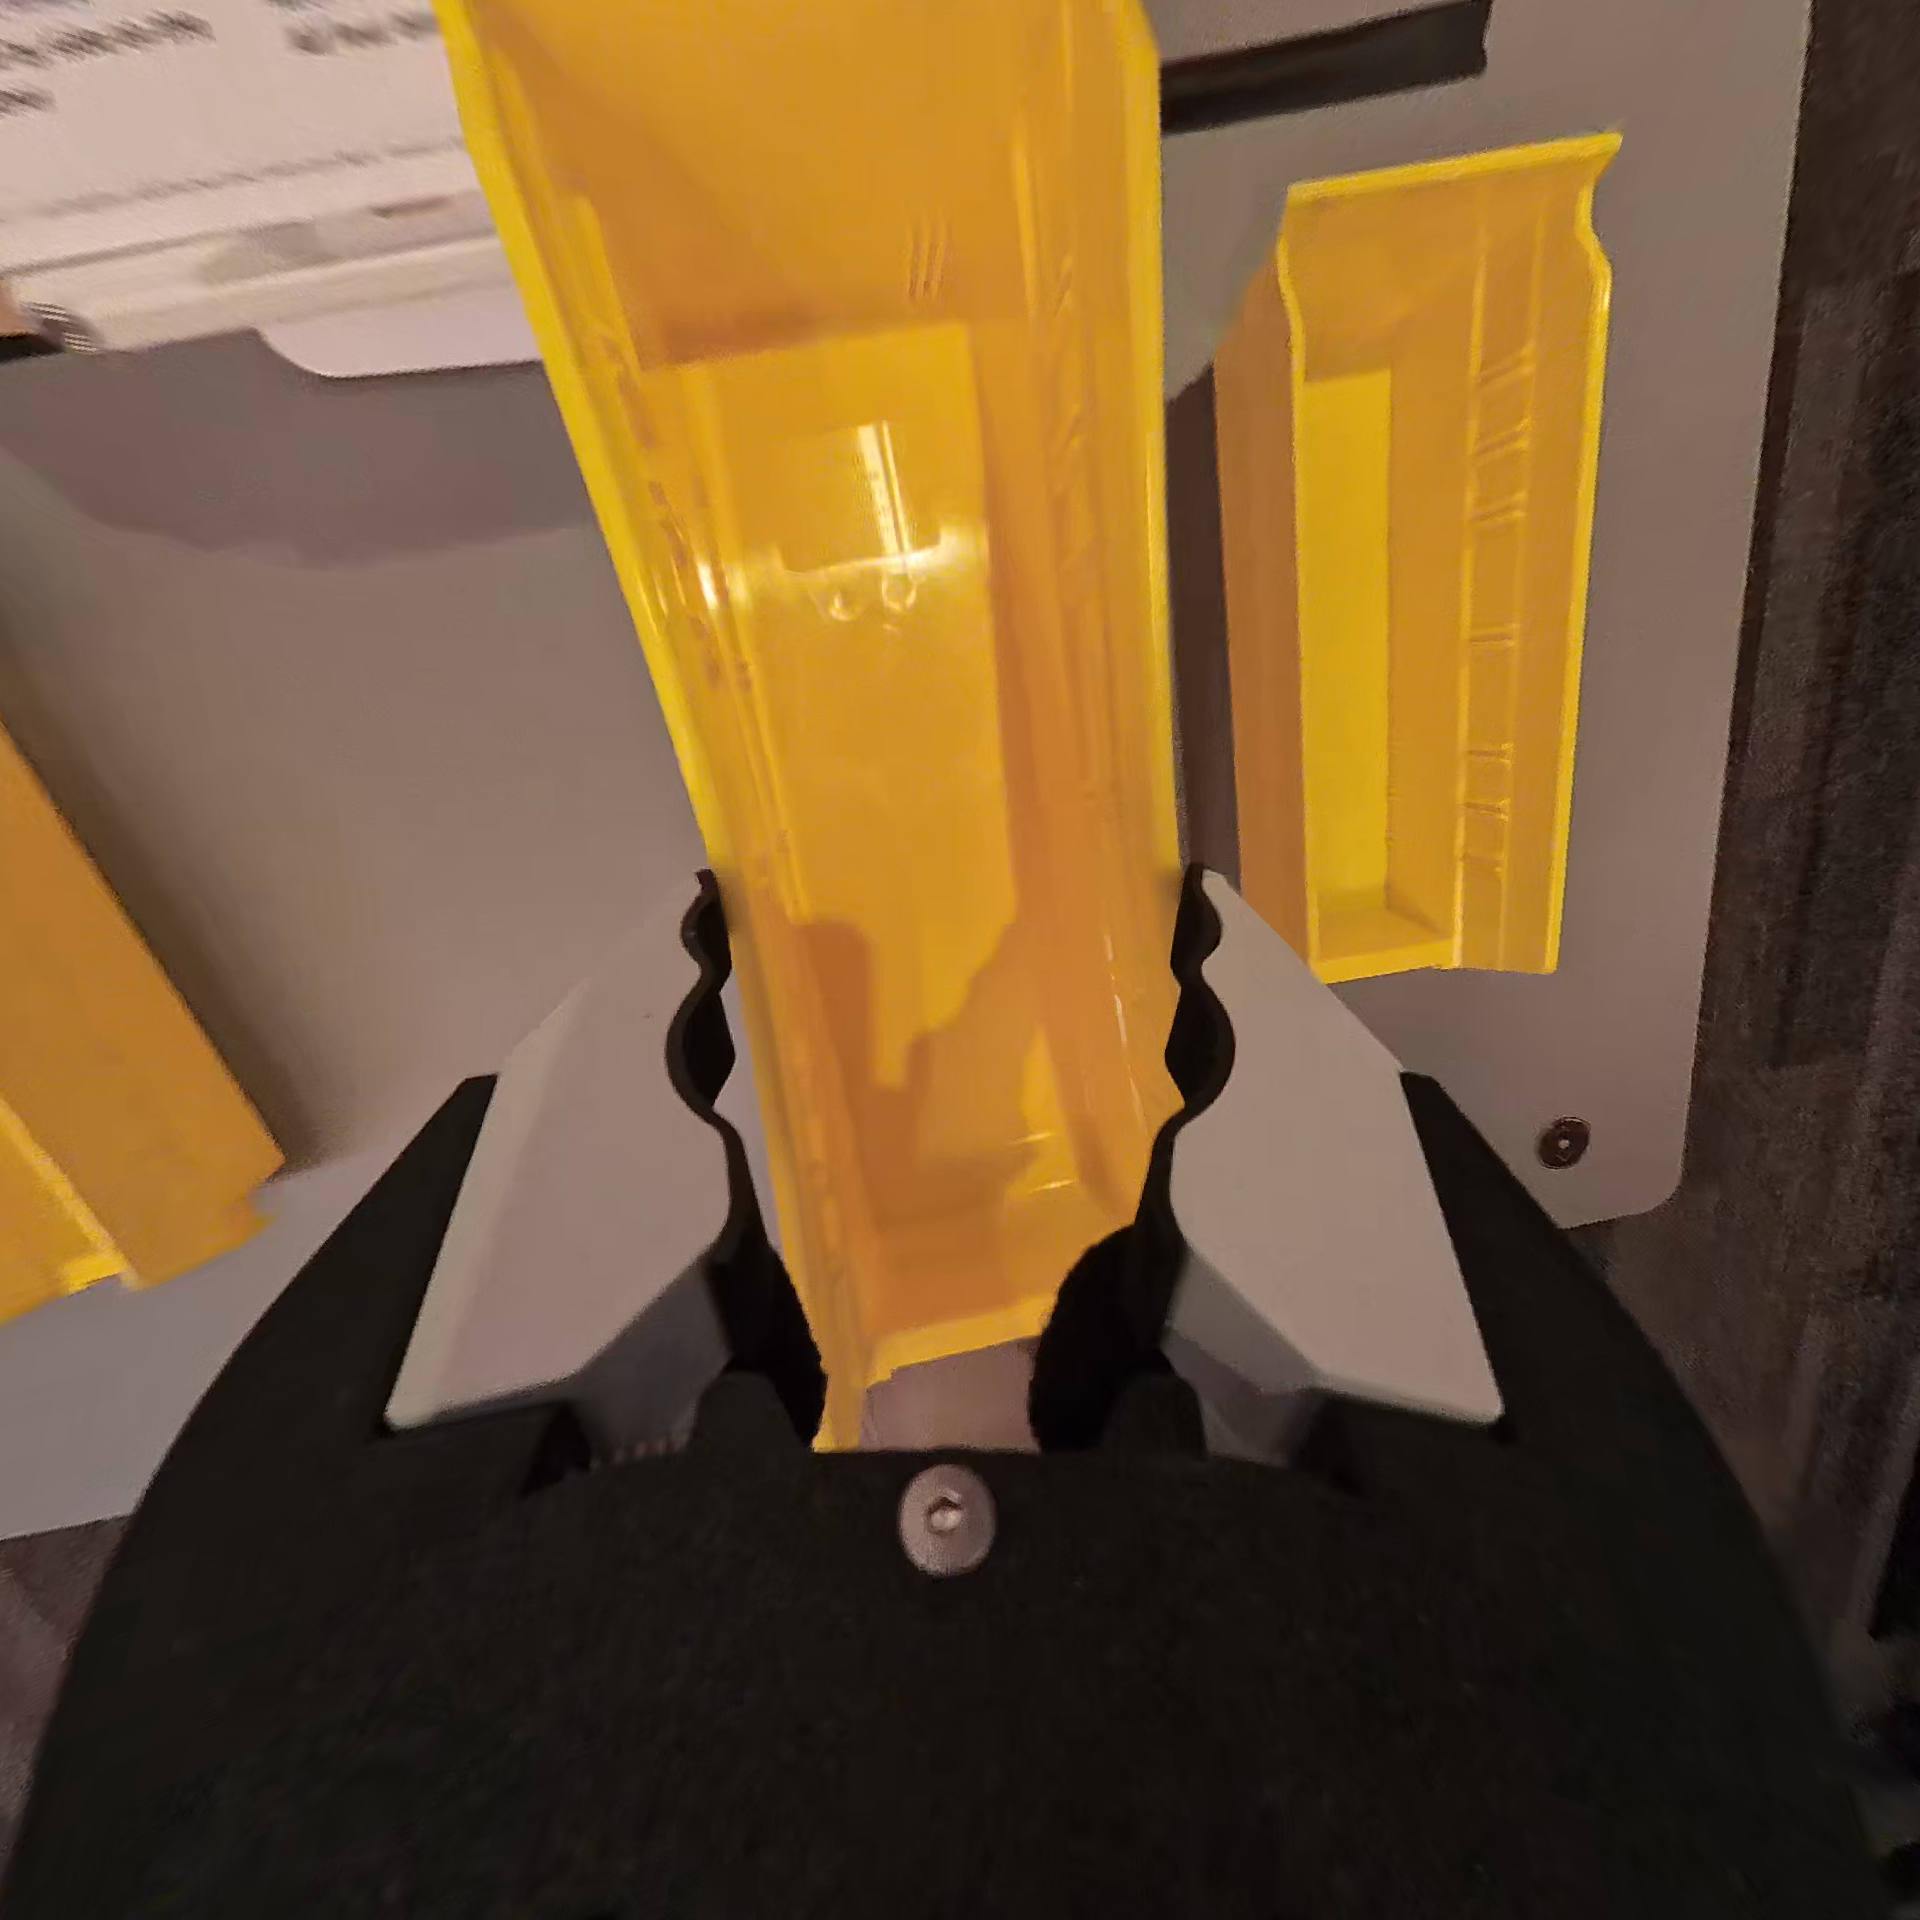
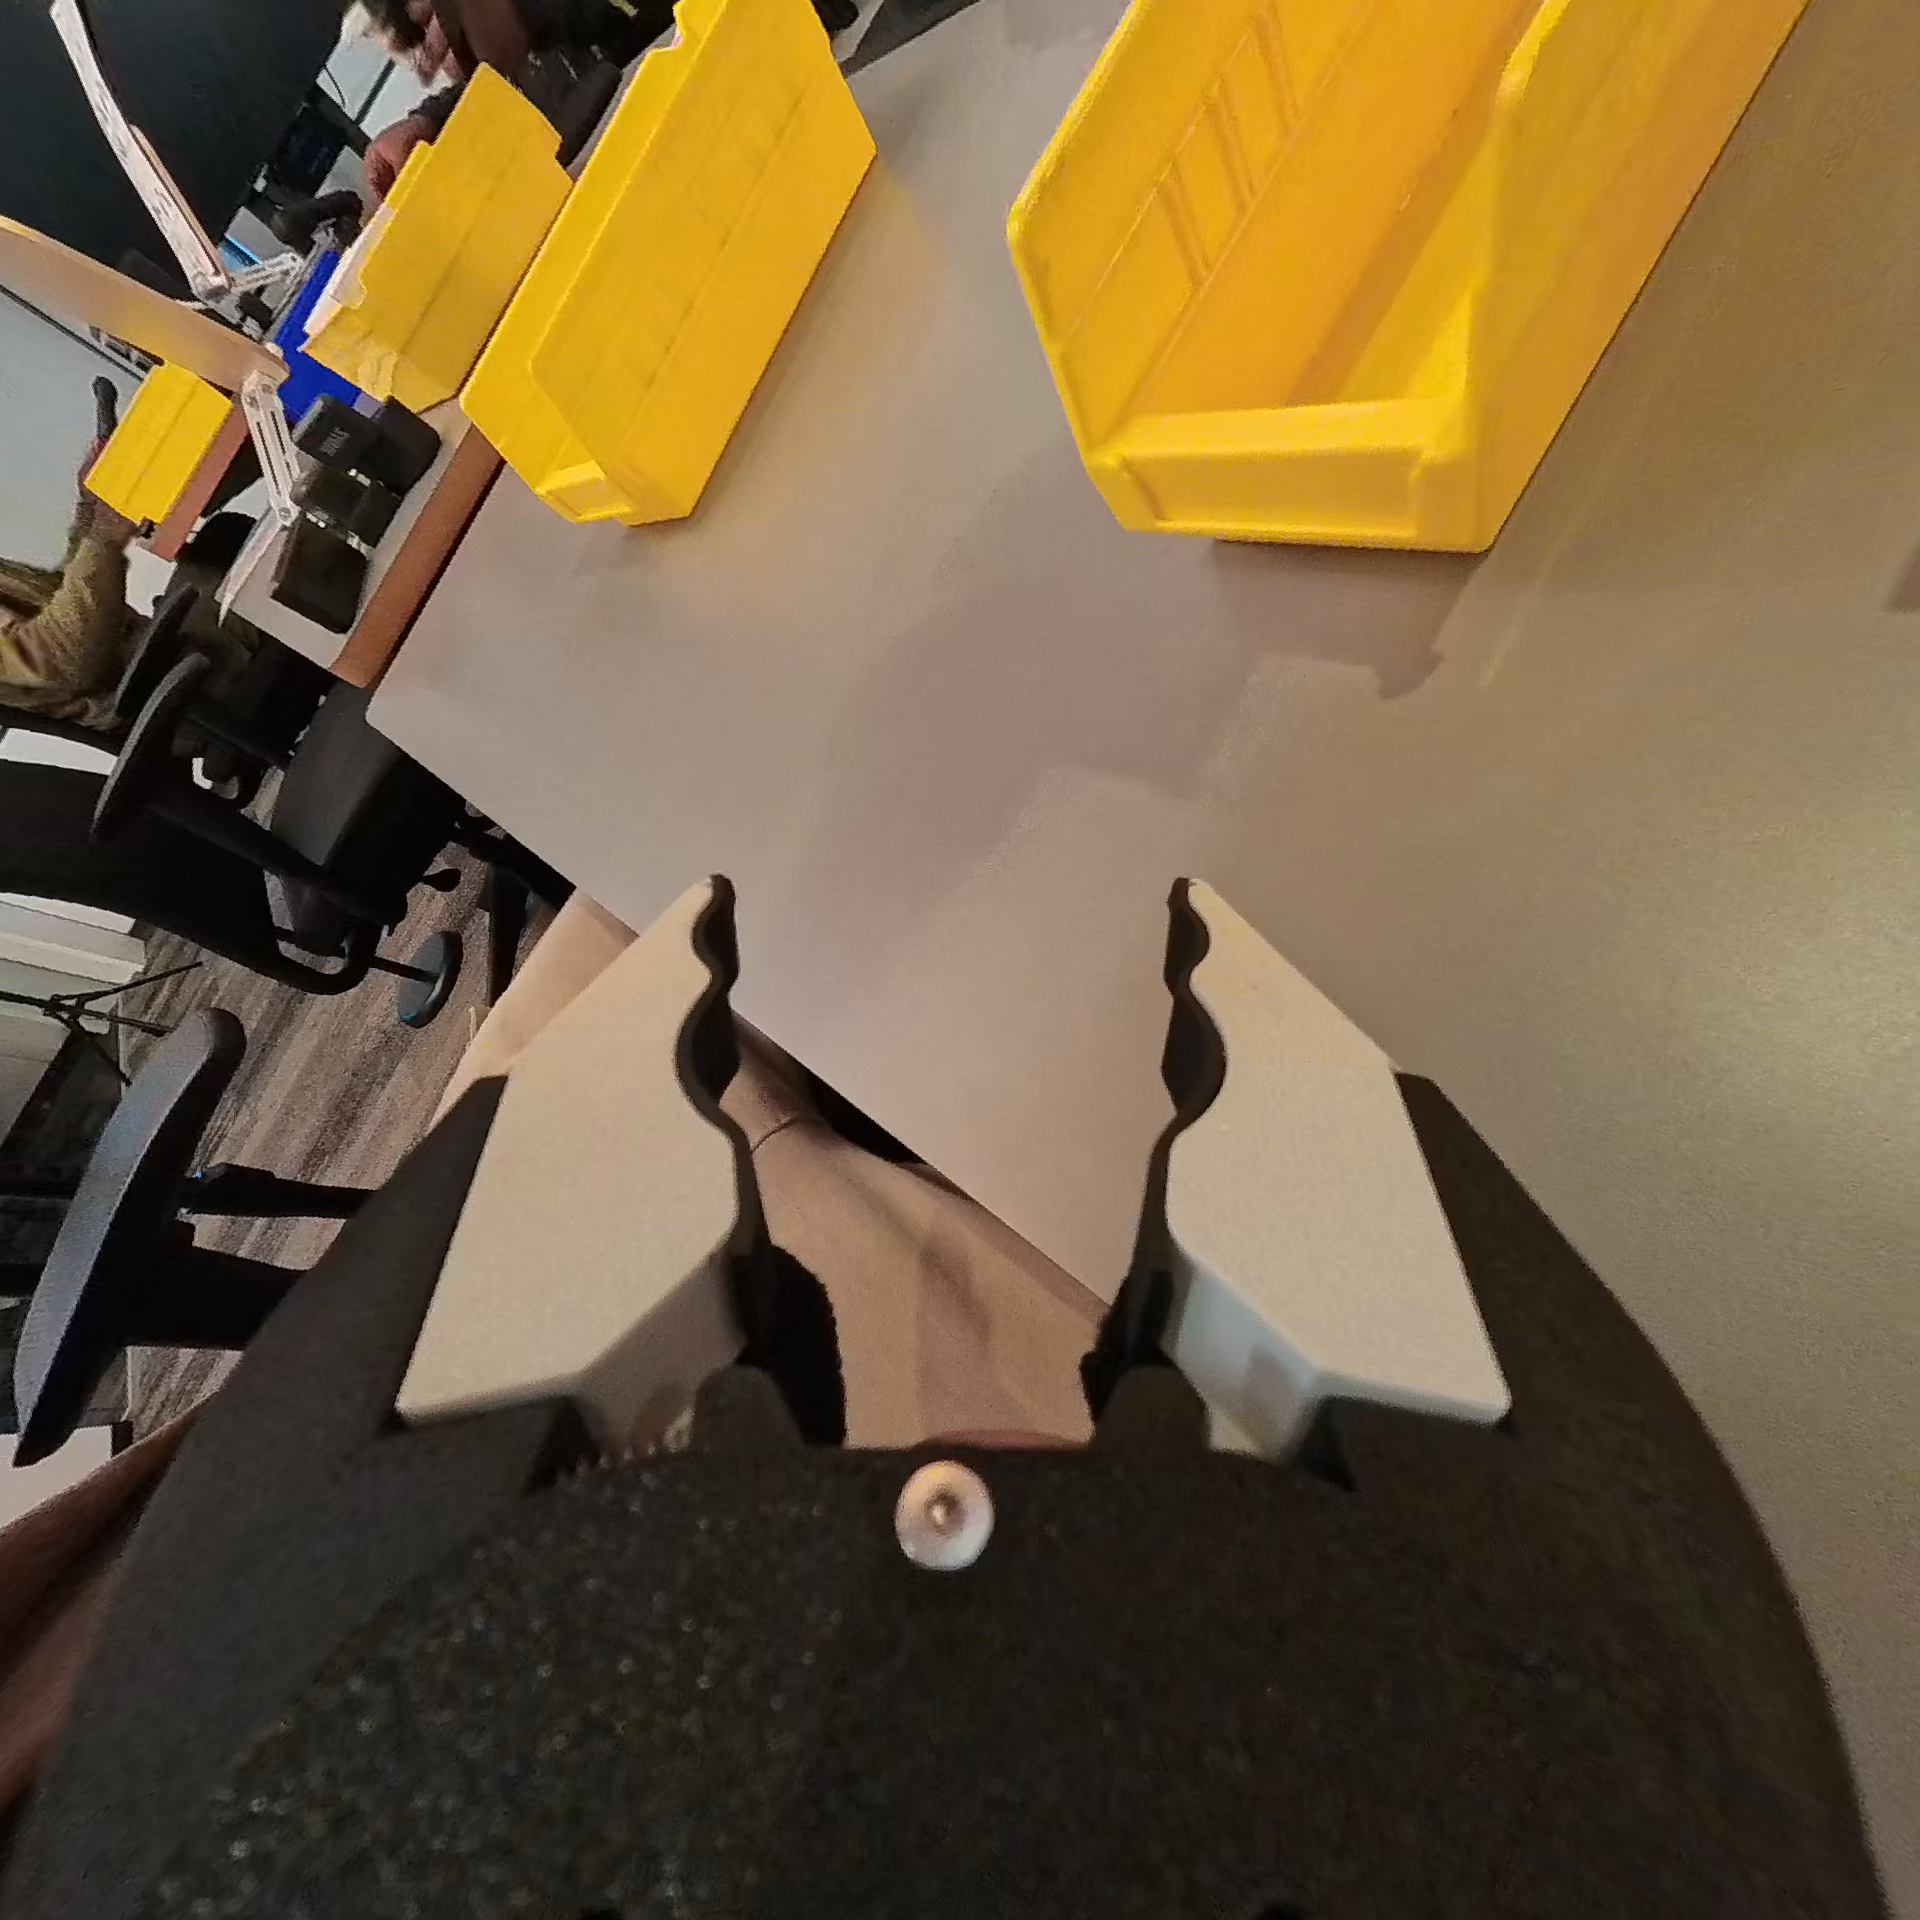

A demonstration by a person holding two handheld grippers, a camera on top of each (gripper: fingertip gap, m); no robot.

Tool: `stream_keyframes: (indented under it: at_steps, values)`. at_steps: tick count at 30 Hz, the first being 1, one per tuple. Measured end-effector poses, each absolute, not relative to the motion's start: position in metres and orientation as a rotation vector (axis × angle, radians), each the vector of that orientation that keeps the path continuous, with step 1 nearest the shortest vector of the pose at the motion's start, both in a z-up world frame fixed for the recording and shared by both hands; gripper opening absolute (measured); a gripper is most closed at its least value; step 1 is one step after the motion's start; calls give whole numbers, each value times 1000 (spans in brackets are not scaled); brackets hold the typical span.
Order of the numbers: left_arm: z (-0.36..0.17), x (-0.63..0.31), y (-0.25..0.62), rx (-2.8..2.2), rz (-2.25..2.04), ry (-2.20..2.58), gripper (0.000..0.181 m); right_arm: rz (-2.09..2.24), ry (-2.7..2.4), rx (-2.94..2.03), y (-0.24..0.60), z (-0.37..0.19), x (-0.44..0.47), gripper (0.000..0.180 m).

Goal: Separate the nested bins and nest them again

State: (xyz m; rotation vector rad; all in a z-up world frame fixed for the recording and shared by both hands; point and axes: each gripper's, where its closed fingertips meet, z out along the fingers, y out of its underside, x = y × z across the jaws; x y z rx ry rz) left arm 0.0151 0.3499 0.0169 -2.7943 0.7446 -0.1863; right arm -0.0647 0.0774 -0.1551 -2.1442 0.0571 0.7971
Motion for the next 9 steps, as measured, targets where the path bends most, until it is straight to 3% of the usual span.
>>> stream_keyframes:
  at_steps: [4,9]
  values:
    - [39,-27,367,-2773,-149,694,85,794,57,-2147,77,-155,-66,83]
    - [25,-86,393,-2778,-107,644,85,781,45,-2161,78,-157,-69,83]
